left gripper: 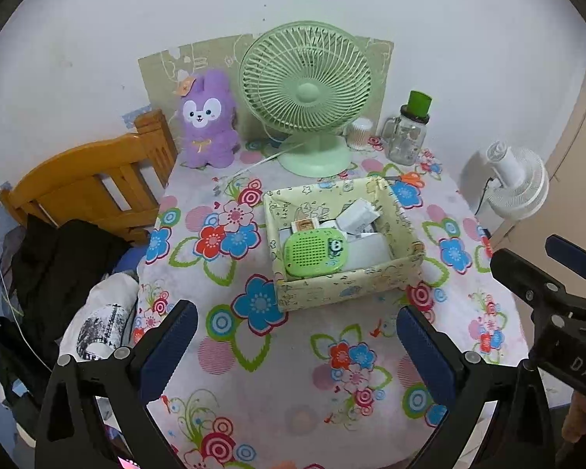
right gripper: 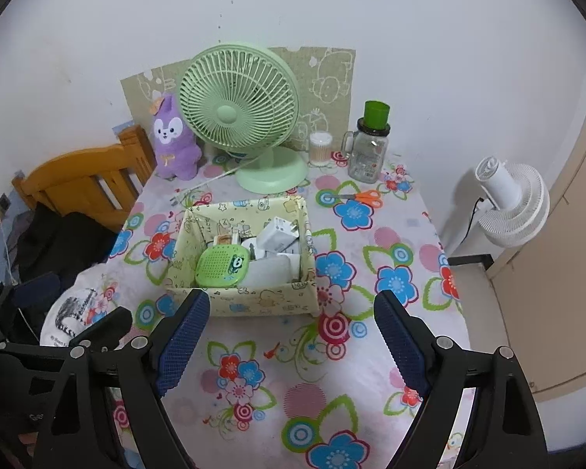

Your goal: Organize rigid objects

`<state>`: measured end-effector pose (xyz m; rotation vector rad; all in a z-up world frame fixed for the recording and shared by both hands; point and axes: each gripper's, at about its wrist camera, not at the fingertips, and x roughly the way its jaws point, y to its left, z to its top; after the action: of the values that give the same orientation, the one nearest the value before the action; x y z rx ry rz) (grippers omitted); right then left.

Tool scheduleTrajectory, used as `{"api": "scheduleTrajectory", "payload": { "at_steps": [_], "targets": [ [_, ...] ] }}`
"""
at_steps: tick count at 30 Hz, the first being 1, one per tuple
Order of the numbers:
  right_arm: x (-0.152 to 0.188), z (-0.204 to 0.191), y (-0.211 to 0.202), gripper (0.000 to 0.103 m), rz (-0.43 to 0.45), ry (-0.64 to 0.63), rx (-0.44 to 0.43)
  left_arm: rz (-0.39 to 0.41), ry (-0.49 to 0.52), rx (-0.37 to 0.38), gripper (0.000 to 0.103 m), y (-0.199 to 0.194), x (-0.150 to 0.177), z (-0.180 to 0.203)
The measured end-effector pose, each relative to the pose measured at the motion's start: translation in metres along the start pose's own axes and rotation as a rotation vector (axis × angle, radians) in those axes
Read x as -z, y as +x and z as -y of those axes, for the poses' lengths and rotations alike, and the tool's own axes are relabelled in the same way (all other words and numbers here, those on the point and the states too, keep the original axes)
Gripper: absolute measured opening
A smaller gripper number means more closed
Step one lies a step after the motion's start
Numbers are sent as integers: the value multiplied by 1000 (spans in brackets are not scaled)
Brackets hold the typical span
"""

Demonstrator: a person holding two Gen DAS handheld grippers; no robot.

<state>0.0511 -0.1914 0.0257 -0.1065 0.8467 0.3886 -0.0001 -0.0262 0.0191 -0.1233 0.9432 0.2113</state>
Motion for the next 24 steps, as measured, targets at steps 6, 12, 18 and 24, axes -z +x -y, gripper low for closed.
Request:
{"api": "scheduleTrajectory", "payload": {
  "at_steps": [6, 12, 18, 24],
  "targets": [
    [3, 7, -20, 88, 34, 16, 13, 45, -15, 2, 103, -25, 1, 2],
    [11, 10, -35, 89, 49, 40, 3, 75, -13, 20, 103, -43, 1, 6],
    [15, 14, -44, 91, 66, 59, 16, 90, -20, 4, 103, -47, 6, 6],
    [15, 14, -46, 91, 77, 61, 19, 85, -59, 12, 103, -45, 4, 0]
  ]
}}
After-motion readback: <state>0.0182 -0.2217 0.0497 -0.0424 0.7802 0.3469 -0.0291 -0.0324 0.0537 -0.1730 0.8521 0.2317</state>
